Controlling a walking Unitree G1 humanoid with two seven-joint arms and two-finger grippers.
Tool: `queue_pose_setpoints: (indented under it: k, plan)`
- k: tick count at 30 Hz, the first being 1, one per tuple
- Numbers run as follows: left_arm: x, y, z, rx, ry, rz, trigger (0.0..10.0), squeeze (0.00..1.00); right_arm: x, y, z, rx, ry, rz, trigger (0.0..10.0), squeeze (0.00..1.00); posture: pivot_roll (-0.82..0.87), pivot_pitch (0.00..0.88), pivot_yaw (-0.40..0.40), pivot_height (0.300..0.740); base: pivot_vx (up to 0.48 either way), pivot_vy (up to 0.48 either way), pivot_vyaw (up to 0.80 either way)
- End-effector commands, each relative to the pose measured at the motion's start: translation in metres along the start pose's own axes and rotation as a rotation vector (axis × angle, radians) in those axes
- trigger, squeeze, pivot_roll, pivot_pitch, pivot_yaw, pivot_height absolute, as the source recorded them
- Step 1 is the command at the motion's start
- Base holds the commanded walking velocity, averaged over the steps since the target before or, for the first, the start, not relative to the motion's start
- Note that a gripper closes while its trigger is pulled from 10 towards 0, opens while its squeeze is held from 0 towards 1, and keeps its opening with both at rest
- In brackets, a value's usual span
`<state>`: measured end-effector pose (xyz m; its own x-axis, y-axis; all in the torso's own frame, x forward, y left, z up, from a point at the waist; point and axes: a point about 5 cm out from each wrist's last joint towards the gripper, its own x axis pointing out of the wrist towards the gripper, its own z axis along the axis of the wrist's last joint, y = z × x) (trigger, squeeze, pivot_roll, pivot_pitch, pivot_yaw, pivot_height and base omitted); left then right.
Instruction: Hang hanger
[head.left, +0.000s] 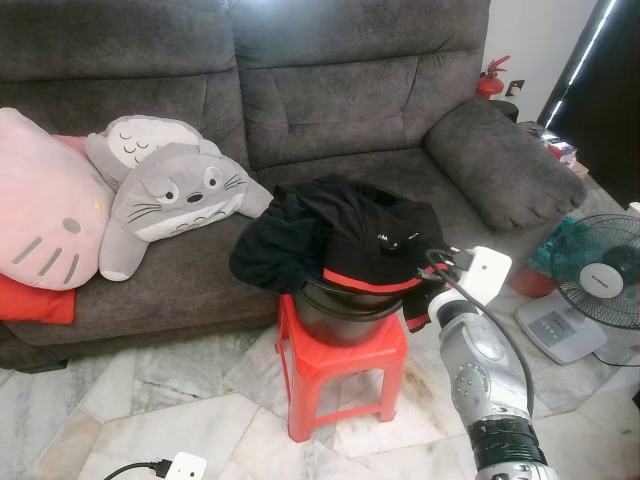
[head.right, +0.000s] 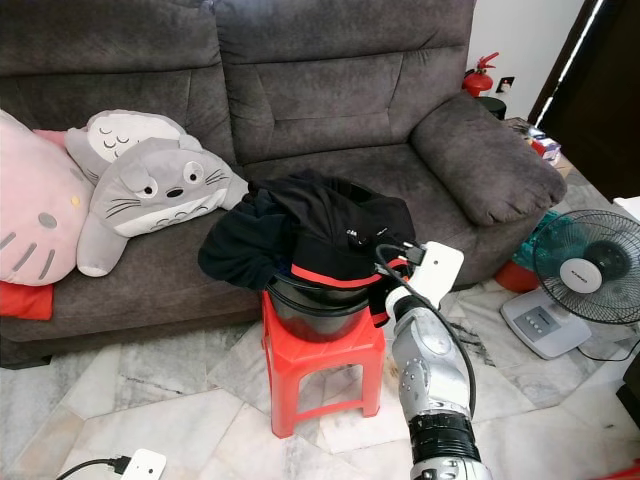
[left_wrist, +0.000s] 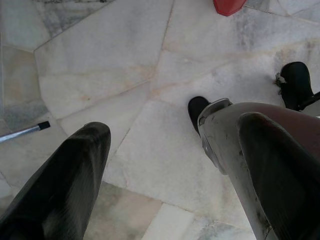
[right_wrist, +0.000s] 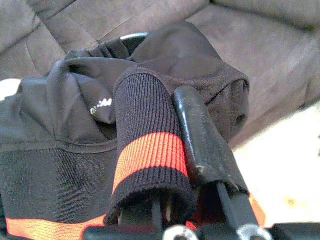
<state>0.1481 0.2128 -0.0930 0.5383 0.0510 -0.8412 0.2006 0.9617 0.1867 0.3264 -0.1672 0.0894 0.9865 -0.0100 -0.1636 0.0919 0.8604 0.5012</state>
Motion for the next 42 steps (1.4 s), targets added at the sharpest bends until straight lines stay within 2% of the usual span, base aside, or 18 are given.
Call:
queue_pose_setpoints:
  k: [1, 4, 5, 9, 12, 15, 18, 22, 25, 27, 32, 40, 42]
  plan:
    - [-0.002, 0.000, -0.008, 0.017, 0.032, -0.007, 10.0, 0.00, 0.000, 0.001, -0.004, 0.081, 0.031, 0.020, 0.0, 0.00, -0.05, 0.023, -0.008, 0.740, 0.000, 0.000, 0.00]
    - [-0.002, 0.000, -0.008, 0.018, 0.032, -0.008, 10.0, 0.00, 0.000, 0.004, -0.008, 0.144, 0.065, 0.057, 0.0, 0.00, -0.05, 0.023, -0.008, 0.740, 0.000, 0.000, 0.00]
    - [-0.002, 0.000, -0.008, 0.019, 0.032, -0.008, 10.0, 0.00, -0.001, 0.008, -0.011, 0.197, 0.085, 0.090, 0.0, 0.00, -0.05, 0.023, -0.008, 0.740, 0.000, 0.000, 0.00]
    - [-0.002, 0.000, -0.008, 0.018, 0.032, -0.007, 10.0, 0.00, -0.001, 0.012, -0.012, 0.257, 0.092, 0.118, 0.0, 0.00, -0.05, 0.022, -0.006, 0.740, 0.000, 0.000, 0.00]
    - [-0.002, 0.001, -0.008, 0.019, 0.032, -0.007, 10.0, 0.00, -0.003, 0.016, -0.011, 0.356, 0.072, 0.164, 0.0, 0.00, -0.06, 0.020, -0.005, 0.740, 0.000, 0.000, 0.00]
    - [-0.002, 0.001, -0.008, 0.020, 0.031, -0.008, 10.0, 0.00, -0.004, 0.018, -0.007, 0.360, 0.043, 0.207, 0.0, 0.00, -0.06, 0.021, -0.004, 0.740, 0.000, 0.000, 0.00]
    - [-0.002, 0.001, -0.008, 0.022, 0.031, -0.008, 10.0, 0.00, -0.010, 0.023, -0.005, 0.314, -0.005, 0.309, 0.0, 0.00, -0.06, 0.021, -0.004, 0.740, 0.000, 0.000, 0.00]
    - [-0.002, 0.001, -0.007, 0.023, 0.030, -0.008, 10.0, 0.00, -0.016, 0.027, -0.005, 0.303, -0.042, 0.389, 0.0, 0.00, -0.06, 0.019, -0.002, 0.740, 0.000, 0.000, 0.00]
    - [-0.002, 0.001, -0.007, 0.024, 0.030, -0.007, 10.0, 0.00, -0.020, 0.026, -0.006, 0.331, -0.064, 0.430, 0.0, 0.00, -0.06, 0.018, -0.001, 0.740, 0.000, 0.000, 0.00]
    - [-0.002, 0.001, -0.007, 0.026, 0.030, -0.008, 10.0, 0.00, -0.024, 0.023, -0.005, 0.424, -0.102, 0.459, 0.0, 0.00, -0.06, 0.018, -0.001, 0.740, 0.000, 0.000, 0.00]
    - [-0.002, 0.002, -0.007, 0.029, 0.029, -0.007, 10.0, 0.00, -0.030, 0.020, -0.001, 0.548, -0.164, 0.522, 0.0, 0.00, -0.06, 0.017, 0.002, 0.740, 0.000, 0.000, 0.00]
    - [-0.002, 0.002, -0.007, 0.033, 0.029, -0.008, 10.0, 0.00, -0.042, 0.025, -0.002, 0.584, -0.188, 0.674, 0.0, 0.00, -0.06, 0.017, 0.002, 0.740, 0.000, 0.000, 0.00]
    - [-0.002, 0.002, -0.007, 0.034, 0.029, -0.008, 10.0, 0.00, -0.048, 0.029, 0.000, 0.619, -0.198, 0.743, 0.0, 0.00, -0.06, 0.017, 0.002, 0.740, 0.000, 0.000, 0.00]
